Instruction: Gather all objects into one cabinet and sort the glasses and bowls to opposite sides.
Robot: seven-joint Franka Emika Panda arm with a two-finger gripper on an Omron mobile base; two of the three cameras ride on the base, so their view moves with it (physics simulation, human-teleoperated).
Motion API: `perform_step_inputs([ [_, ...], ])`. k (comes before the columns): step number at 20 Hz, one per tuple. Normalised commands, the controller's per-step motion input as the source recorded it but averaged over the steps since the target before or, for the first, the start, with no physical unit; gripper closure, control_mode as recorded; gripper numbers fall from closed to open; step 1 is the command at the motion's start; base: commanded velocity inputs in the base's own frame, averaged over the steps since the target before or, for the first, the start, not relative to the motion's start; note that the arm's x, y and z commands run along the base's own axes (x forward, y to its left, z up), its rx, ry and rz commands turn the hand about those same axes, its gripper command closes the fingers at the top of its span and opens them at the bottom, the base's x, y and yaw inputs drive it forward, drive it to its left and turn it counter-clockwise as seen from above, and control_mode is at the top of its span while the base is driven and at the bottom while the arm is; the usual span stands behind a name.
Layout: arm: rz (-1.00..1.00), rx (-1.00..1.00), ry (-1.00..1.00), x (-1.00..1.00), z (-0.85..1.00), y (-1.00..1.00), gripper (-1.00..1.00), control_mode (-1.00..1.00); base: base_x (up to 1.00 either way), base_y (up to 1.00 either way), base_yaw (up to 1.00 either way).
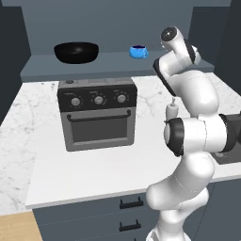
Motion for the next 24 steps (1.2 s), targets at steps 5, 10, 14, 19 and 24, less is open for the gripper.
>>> perform_step_inputs([
  [5, 0.0, 0.0, 0.01, 0.08, -0.01, 0.0, -1.0, -1.0, 0.0, 0.0, 0.0],
  [10, 0.0, 0.0, 0.0, 0.0, 0.0, 0.0, -1.0, -1.0, 0.0, 0.0, 0.0],
  [14, 0.0, 0.0, 0.0, 0.0, 0.0, 0.0, -1.0, -1.0, 0.0, 0.0, 0.0],
  [19, 0.0, 0.0, 0.0, -0.26, 0.0, 0.11, -1.0, -1.0, 0.0, 0.0, 0.0],
  [24, 0.07, -0.01, -0.01, -0.65, -0.02, 0.47, -1.0, -1.0, 0.0, 0.0, 0.0],
])
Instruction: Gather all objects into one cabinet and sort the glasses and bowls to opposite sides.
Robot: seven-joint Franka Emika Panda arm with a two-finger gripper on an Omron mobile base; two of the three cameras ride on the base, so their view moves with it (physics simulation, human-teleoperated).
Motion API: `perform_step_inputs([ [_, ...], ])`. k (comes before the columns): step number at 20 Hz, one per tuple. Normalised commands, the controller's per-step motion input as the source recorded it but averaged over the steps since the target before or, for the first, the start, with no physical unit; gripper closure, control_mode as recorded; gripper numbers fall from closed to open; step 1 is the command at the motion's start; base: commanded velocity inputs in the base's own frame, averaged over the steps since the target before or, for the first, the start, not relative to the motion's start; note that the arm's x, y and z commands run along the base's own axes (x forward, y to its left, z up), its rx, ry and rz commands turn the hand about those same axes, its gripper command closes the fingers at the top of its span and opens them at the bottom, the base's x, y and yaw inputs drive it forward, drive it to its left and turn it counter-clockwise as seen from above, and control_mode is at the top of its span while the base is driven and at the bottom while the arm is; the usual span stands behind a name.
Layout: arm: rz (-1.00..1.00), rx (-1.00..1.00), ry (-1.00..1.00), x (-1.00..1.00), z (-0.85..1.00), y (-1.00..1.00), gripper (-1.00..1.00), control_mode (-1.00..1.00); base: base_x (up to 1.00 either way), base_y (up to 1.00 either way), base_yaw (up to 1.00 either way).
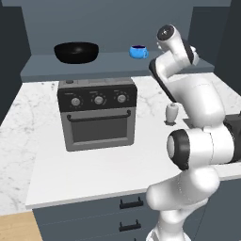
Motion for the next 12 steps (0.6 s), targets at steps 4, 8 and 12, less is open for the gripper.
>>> perform_step_inputs([
  [4, 0.14, 0.0, -0.03, -0.25, 0.0, 0.46, -1.0, -1.0, 0.0, 0.0, 0.0],
  [8, 0.3, 0.0, 0.0, -0.2, 0.0, 0.5, -1.0, -1.0, 0.0, 0.0, 0.0],
  [12, 0.44, 0.0, 0.0, -0.07, 0.0, 0.45, -1.0, -1.0, 0.0, 0.0, 0.0],
])
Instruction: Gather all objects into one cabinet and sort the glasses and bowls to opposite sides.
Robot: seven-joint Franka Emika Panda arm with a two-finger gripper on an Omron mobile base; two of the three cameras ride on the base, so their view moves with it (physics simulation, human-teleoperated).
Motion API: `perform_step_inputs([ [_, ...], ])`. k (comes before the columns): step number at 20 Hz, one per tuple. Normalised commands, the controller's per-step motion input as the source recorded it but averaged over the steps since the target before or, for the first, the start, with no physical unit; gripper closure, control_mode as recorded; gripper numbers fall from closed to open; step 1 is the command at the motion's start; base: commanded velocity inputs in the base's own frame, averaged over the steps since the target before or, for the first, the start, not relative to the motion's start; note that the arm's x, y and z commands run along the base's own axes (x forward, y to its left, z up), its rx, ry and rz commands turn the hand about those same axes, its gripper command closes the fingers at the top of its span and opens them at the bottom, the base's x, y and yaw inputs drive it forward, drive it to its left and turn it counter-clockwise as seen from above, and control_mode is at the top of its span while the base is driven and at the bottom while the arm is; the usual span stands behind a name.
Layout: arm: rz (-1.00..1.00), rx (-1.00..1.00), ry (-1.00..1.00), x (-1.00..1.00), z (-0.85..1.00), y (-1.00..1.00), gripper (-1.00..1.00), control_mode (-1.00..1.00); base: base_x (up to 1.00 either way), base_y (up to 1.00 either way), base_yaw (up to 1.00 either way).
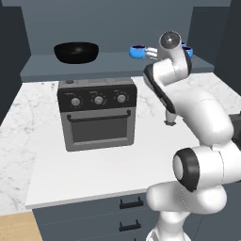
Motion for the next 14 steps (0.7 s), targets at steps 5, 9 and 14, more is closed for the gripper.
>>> perform_step_inputs([
  [5, 0.46, 0.0, 0.04, 0.0, 0.0, 0.59, -1.0, -1.0, 0.0, 0.0, 0.0],
  [9, 0.46, 0.01, 0.09, 0.03, 0.02, 0.62, -1.0, -1.0, 0.0, 0.0, 0.0],
  [14, 0.42, 0.03, 0.07, 0.02, 0.1, 0.31, -1.0, -1.0, 0.0, 0.0, 0.0],
])
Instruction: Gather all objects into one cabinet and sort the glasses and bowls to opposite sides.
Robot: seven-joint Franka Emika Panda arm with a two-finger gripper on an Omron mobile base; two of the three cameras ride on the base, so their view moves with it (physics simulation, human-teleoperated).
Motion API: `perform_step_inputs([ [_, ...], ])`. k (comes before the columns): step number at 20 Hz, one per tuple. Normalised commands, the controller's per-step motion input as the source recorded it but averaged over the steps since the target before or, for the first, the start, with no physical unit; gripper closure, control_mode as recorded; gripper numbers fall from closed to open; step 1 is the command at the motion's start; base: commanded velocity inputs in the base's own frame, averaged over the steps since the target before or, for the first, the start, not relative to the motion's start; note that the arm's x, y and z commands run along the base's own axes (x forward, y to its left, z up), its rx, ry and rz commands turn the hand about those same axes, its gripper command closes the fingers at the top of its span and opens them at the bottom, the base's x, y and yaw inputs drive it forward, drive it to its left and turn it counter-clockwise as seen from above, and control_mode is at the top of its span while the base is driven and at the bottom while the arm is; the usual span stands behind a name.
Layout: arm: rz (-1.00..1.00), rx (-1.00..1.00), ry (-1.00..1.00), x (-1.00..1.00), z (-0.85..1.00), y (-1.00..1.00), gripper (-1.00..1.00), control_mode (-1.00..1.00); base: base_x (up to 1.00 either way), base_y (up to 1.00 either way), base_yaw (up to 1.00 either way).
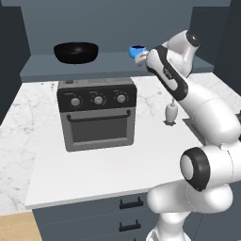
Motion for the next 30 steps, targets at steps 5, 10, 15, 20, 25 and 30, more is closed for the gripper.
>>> perform_step_inputs([
  [5, 0.29, 0.0, 0.02, 0.0, 0.04, 0.37, -1.0, -1.0, 0.0, 0.0, 0.0],
  [10, 0.01, 0.0, -0.01, 0.08, 0.0, 0.03, -1.0, -1.0, 0.0, 0.0, 0.0],
  [15, 0.0, -0.05, -0.08, 0.13, 0.0, -0.12, -1.0, -1.0, 0.0, 0.0, 0.0],
  [20, 0.0, -0.12, -0.25, 0.0, 0.0, 0.0, -1.0, -1.0, 0.0, 0.0, 0.0],
  [25, 0.0, -0.06, -0.17, 0.07, 0.0, 0.0, -1.0, -1.0, 0.0, 0.0, 0.0],
  [30, 0.0, 0.0, 0.0, 0.11, 0.0, -0.01, -1.0, -1.0, 0.0, 0.0, 0.0],
])
